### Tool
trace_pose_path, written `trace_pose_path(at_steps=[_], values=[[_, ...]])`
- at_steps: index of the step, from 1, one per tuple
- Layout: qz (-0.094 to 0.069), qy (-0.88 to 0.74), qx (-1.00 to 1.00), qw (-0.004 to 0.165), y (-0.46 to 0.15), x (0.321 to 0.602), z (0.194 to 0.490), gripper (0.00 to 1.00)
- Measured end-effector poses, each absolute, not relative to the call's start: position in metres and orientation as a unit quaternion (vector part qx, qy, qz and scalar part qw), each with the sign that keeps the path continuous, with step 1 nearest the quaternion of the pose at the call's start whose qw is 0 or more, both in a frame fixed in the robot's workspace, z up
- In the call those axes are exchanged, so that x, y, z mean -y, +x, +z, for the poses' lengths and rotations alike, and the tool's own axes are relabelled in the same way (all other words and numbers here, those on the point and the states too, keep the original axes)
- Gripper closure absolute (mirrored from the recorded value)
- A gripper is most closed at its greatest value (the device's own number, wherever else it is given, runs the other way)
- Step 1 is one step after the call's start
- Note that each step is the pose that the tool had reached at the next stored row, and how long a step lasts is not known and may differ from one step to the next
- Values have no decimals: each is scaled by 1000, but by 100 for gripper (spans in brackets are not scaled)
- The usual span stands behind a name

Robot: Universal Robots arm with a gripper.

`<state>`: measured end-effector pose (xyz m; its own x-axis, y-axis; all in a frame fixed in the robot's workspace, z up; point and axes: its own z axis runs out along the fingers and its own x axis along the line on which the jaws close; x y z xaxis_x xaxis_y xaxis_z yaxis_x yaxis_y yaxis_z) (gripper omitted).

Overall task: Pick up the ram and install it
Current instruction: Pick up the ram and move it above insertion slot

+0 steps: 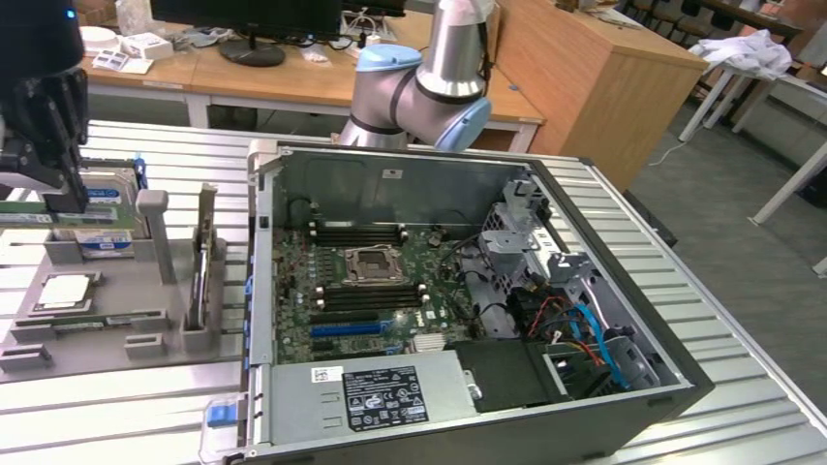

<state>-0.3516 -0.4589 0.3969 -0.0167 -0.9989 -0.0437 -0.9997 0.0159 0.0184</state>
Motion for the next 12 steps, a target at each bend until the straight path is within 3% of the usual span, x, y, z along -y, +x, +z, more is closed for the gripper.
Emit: trace_pose_path(at_steps=[12], values=[[22, -701, -713, 9, -317, 459, 397, 88]])
